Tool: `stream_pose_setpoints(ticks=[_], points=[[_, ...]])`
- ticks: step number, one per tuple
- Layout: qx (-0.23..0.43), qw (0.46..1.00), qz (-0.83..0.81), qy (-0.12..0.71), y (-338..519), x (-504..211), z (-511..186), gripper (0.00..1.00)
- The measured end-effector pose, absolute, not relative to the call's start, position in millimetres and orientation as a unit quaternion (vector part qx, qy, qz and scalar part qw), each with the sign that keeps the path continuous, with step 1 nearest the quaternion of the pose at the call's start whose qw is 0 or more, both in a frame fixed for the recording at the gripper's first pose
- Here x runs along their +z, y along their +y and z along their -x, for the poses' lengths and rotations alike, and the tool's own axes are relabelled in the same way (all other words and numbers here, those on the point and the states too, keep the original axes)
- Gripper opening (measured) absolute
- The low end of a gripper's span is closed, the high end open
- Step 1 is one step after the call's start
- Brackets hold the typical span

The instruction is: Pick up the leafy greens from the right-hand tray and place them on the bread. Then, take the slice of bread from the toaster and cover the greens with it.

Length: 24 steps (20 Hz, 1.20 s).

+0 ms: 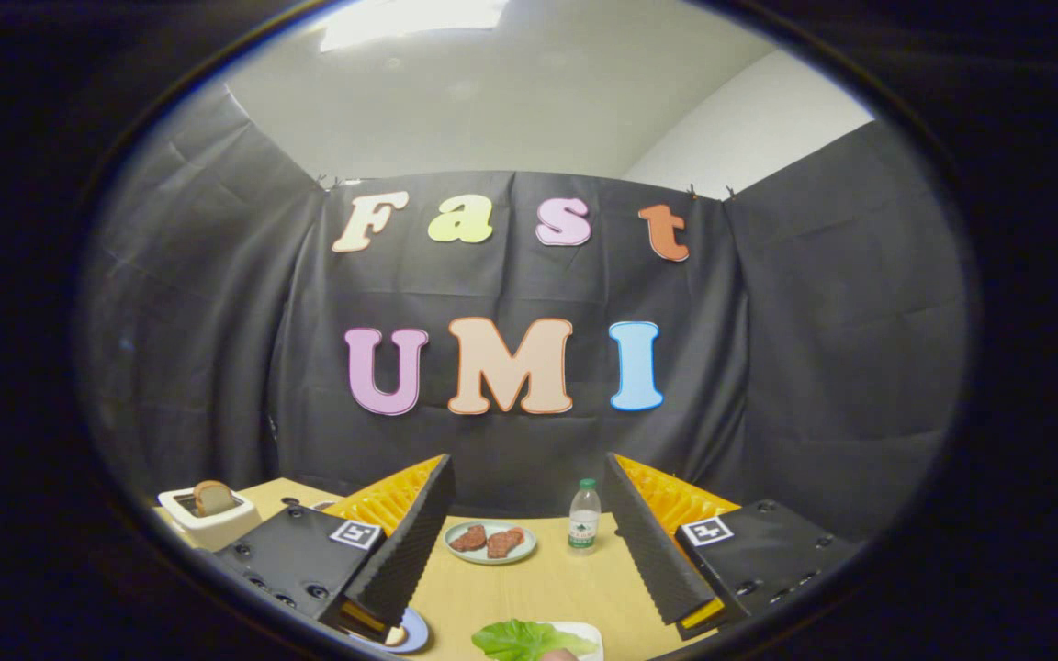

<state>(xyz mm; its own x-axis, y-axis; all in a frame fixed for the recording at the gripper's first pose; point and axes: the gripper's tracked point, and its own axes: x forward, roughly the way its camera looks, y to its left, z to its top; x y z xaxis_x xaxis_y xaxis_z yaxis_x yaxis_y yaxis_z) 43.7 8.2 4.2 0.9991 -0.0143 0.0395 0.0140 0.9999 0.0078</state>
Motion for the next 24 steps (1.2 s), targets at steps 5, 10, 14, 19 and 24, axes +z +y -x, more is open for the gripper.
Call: stream_pose_setpoints(ticks=[5, 10, 14, 19, 24], points=[[-0.005, 1.000, -0.001, -0.010, 11.3, -4.1, -42.5, 1.00], [-0.001, 1.000, 0.007, -0.022, 11.3, -1.0, -37.1, 1.00], [-0.003, 1.000, -0.005, -0.017, 3.4, -5.8, -38.0, 1.00], [-0.011, 1.000, -0.021, -0.011, -9.2, -9.1, -44.4, 1.00], [-0.011, 1.000, -0.026, -0.011, -15.7, -5.9, -43.4, 1.00]])
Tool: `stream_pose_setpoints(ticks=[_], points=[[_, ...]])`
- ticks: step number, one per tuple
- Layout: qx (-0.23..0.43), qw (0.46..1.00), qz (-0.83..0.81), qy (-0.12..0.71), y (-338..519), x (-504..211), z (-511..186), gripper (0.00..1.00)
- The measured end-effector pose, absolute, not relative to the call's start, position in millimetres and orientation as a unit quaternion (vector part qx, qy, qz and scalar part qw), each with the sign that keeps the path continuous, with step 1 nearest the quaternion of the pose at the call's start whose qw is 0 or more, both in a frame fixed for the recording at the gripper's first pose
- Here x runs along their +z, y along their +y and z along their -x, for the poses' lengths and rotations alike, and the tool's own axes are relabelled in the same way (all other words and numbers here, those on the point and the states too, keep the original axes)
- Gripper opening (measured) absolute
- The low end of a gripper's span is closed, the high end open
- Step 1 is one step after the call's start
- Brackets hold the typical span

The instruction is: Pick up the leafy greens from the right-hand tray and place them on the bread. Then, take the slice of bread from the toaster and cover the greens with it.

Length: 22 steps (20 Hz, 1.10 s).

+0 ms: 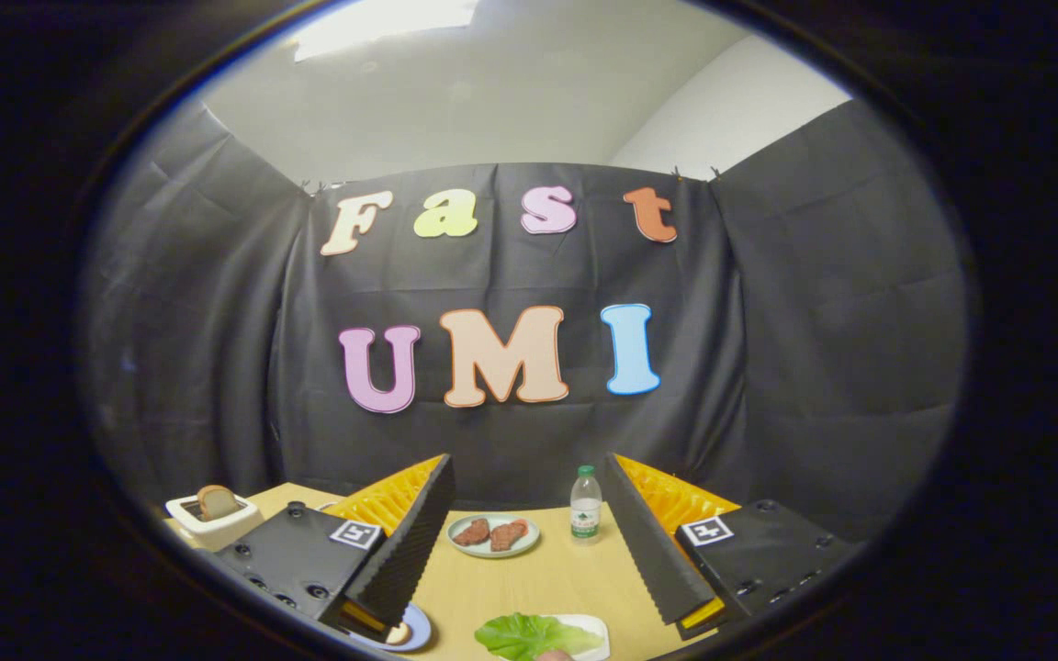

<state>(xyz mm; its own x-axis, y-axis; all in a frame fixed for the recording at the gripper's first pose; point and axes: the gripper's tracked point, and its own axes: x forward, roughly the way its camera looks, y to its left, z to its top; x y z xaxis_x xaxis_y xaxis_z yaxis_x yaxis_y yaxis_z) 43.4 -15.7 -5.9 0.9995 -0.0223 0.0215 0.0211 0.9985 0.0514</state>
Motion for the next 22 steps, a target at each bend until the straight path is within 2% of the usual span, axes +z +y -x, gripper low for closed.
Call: stream_pose_setpoints(ticks=[22], points=[[-0.015, 0.999, -0.048, -0.013, -25.9, -0.2, -33.5, 1.00]])
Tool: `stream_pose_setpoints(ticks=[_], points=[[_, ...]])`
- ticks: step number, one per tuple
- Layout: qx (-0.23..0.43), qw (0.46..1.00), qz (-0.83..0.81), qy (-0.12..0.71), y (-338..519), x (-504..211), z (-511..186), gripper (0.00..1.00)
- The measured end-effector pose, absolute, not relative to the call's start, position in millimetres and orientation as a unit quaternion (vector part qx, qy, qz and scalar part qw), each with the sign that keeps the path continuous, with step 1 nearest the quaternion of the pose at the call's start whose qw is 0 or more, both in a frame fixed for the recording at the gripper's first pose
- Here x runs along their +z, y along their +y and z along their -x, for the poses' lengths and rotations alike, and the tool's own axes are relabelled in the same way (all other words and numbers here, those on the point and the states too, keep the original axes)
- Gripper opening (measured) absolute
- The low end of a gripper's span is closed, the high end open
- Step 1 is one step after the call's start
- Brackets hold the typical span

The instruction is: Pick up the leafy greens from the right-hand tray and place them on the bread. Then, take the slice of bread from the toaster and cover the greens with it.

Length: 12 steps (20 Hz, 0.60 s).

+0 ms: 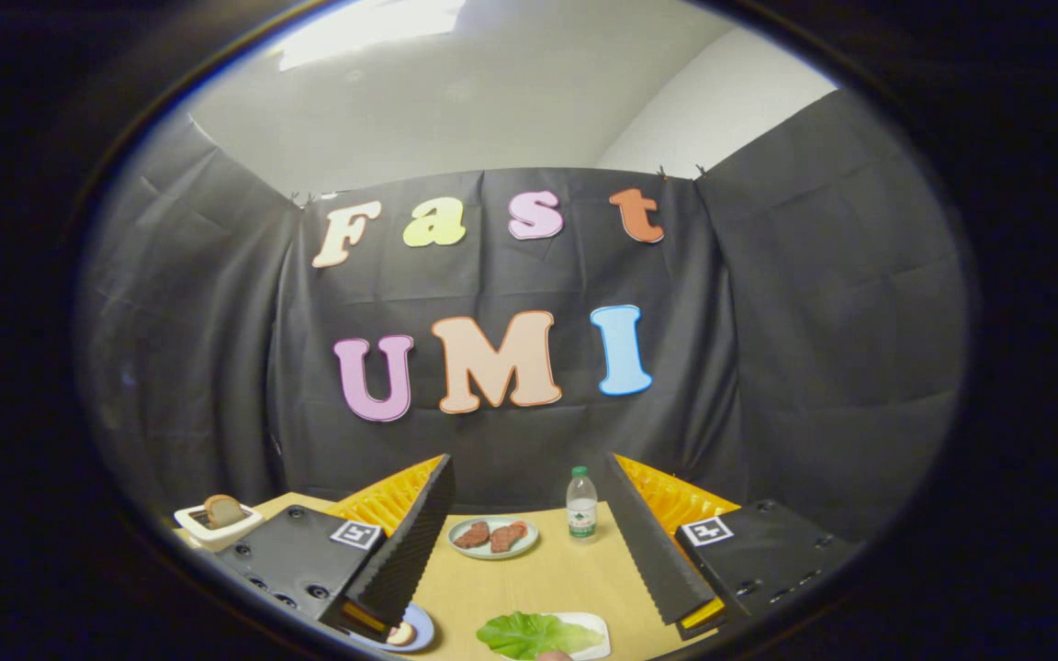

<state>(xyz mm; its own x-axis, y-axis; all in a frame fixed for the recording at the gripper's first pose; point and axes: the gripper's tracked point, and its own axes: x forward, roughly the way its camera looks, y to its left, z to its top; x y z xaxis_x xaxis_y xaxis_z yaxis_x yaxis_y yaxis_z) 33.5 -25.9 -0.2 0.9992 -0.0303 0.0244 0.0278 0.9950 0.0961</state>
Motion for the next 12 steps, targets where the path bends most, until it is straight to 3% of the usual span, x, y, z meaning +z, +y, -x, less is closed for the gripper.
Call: stream_pose_setpoints(ticks=[12], points=[[-0.008, 1.000, -0.011, -0.027, -19.0, 13.6, -25.8, 1.00]])
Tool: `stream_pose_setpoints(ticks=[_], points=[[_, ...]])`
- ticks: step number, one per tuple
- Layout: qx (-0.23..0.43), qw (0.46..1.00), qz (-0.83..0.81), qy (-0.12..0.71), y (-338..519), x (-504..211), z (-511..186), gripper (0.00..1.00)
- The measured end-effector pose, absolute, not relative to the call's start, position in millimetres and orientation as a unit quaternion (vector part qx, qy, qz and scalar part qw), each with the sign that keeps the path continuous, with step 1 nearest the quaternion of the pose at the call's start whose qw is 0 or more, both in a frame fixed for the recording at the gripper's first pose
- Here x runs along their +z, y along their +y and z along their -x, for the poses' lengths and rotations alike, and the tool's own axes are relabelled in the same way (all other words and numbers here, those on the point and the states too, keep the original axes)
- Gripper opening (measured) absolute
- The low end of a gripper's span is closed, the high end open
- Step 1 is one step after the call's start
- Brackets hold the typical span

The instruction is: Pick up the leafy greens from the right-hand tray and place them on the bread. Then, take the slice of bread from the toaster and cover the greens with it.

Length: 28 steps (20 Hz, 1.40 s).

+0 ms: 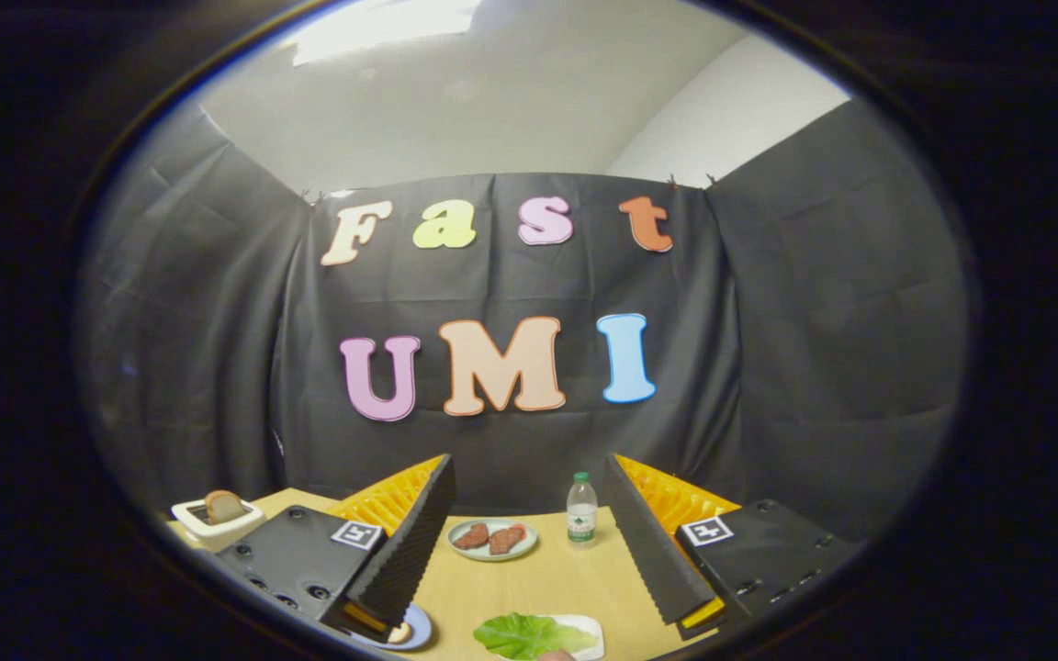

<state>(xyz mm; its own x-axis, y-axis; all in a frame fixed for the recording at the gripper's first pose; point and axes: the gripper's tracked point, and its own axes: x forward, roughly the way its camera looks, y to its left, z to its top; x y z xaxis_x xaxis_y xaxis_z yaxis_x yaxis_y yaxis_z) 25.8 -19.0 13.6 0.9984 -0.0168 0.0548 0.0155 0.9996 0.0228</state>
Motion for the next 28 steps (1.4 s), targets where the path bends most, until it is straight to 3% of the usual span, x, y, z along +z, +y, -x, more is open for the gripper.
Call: stream_pose_setpoints(ticks=[16, 28], points=[[-0.009, 0.999, -0.030, -0.012, -42.8, -1.2, -32.0, 1.00], [0.104, 0.988, 0.031, 0.109, -36.2, -98.1, -61.8, 1.00]])
